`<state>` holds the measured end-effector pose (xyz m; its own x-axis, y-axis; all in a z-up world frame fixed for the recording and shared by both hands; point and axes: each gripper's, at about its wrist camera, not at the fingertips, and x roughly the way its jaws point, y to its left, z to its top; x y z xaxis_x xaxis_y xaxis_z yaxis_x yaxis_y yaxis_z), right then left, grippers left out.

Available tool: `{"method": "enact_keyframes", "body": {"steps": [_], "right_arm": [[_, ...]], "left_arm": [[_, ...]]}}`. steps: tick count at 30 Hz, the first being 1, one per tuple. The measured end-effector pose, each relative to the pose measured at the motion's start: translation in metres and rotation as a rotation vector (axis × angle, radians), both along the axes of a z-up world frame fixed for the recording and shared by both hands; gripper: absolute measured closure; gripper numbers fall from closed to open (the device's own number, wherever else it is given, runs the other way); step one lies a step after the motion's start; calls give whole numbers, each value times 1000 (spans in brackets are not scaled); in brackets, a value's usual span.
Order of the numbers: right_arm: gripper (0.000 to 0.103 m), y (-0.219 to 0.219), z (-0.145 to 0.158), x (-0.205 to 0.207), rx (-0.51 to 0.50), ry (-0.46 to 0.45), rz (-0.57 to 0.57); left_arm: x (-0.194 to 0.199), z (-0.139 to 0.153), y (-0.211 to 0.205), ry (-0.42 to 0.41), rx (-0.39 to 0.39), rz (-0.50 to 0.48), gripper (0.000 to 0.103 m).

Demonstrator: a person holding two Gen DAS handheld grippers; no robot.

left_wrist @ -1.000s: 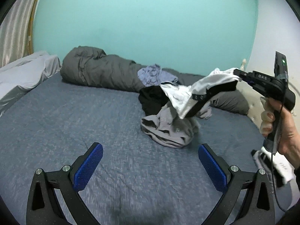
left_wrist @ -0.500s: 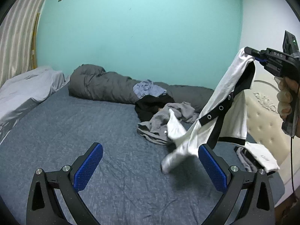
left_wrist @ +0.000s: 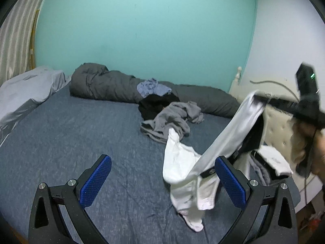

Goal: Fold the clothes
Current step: 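Grasp the white black-trimmed shirt with the right tool and lift it, then lay the white shirt flat on the bed with the right tool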

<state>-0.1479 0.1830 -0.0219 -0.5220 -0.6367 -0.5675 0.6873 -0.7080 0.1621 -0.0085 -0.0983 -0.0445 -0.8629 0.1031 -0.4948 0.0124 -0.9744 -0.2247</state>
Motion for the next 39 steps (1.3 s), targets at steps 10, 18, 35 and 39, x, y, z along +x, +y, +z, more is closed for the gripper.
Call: {"method": "enact_keyframes", "body": {"steps": [10,18,35,39], "right_arm": [[81,-66,-135,-14,82,-260,62],[59,-48,-155,-14,87,-250,24],[54,-36,-241,1,239,-306,95],[54,-47,-263,-7,278,-323,102]], "left_arm": [[0,-40,-11,-93,-21,29,0],[-15,-76,-22,-165,-12,49,0],[-39,-147,-26,-263,29,11,0],[-43,-156,-35,-275,42,20,0]]}}
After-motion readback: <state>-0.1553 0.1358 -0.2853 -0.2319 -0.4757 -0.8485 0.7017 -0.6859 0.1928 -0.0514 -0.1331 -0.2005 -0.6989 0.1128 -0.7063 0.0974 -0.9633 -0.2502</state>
